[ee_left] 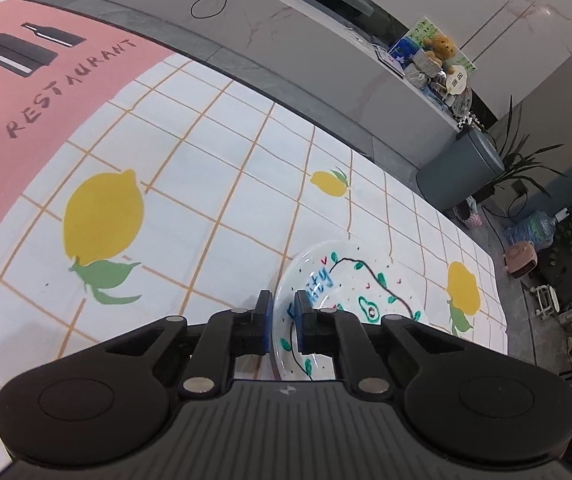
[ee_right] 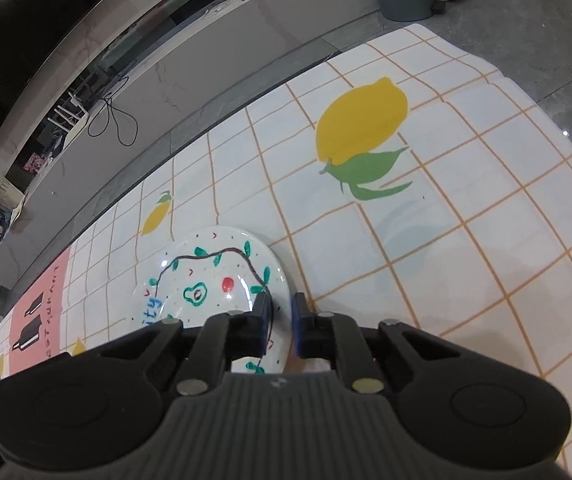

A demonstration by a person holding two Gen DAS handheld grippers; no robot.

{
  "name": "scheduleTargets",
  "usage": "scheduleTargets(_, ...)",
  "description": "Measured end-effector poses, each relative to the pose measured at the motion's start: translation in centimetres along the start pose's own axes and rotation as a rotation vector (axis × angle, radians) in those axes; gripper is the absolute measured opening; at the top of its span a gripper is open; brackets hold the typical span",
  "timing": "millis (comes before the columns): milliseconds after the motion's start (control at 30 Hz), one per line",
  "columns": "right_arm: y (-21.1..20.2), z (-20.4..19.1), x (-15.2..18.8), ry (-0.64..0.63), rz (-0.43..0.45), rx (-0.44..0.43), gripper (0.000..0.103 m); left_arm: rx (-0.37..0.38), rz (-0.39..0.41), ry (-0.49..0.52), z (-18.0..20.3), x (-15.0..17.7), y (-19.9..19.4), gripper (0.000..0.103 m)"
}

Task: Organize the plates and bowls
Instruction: 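Close both grippers on the 'Fruity' plate rim, then lift the 'Fruity' plate and carry it toward the glass plates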

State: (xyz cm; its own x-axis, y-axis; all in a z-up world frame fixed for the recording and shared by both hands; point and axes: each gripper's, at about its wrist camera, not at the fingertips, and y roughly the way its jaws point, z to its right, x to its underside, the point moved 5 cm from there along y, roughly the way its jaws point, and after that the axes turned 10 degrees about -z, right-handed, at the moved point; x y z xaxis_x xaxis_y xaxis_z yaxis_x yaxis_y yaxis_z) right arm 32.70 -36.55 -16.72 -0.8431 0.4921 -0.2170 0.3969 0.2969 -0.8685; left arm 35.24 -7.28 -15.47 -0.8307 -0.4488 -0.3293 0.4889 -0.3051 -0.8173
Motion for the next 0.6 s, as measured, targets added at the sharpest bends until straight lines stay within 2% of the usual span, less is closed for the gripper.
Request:
scheduleTargets(233,-1.2,0.4,1.8,0.030,-0.029,-0.001,0.010,-0.002,-0.014,0.006,0.1,1.3,-2.0,0.012)
scheduleTargets(600,-4.6,0.1,6.5,0.048,-0.039,-0.021,0.010,0.015,-0.021,-0.006,-1.3,4.4,-6.4,0.012)
